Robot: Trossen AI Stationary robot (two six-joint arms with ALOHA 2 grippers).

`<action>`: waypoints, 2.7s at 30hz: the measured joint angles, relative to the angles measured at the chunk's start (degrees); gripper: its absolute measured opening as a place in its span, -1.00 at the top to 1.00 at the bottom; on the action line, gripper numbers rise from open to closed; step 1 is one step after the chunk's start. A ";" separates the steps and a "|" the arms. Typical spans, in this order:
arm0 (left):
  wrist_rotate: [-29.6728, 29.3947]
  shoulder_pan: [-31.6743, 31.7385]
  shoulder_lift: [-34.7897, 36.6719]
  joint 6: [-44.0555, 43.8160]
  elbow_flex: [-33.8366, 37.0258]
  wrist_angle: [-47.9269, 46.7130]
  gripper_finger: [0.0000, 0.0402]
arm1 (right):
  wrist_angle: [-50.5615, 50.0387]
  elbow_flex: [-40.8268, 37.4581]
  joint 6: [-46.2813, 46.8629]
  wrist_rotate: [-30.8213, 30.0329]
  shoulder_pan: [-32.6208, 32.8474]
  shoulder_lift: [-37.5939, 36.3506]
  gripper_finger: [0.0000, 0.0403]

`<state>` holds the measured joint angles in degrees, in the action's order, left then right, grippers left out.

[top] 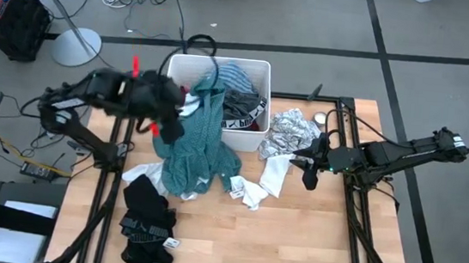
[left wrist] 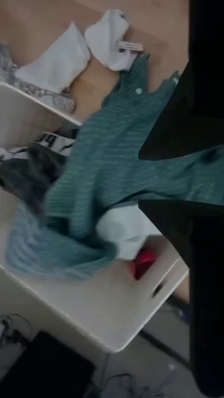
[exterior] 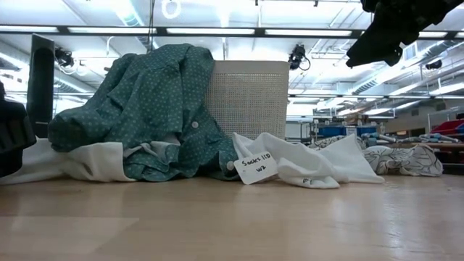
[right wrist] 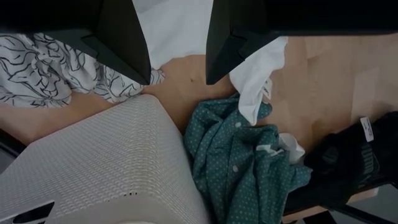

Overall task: Sort clothes
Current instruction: Put the green patterned long sleeve shirt into the white laundry bin

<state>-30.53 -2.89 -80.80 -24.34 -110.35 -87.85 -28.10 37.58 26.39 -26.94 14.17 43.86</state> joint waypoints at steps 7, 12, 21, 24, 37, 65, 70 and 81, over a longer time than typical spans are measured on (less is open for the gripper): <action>-0.62 -7.85 8.61 -16.39 20.20 6.49 0.42 | -0.02 0.00 0.35 0.00 0.00 0.01 0.23; -0.90 -11.93 11.97 -26.57 33.90 12.90 0.42 | -0.03 0.02 0.42 0.00 0.02 0.00 0.23; 4.31 -14.50 11.30 -39.15 51.98 27.37 0.42 | 0.07 0.01 0.49 0.00 0.01 0.00 0.23; 4.65 -14.54 11.37 -40.68 55.80 33.49 0.42 | 0.04 0.00 0.51 0.00 0.00 0.00 0.23; 7.94 -14.52 11.00 -46.17 68.91 48.18 0.43 | 0.16 0.00 0.90 0.02 0.02 0.00 0.23; -12.42 -12.84 13.47 -3.59 23.53 32.74 1.00 | 0.20 0.00 0.90 0.01 0.01 0.08 0.23; -15.33 -8.59 13.47 7.10 14.02 34.57 1.00 | 0.17 0.00 0.90 0.00 0.01 0.11 0.23; -16.10 3.35 13.31 28.42 5.88 53.85 1.00 | 0.19 0.00 0.48 0.00 0.01 0.11 0.23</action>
<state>-46.63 0.45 -67.48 4.08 -104.47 -34.00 -27.91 37.58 26.87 -26.94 14.18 43.97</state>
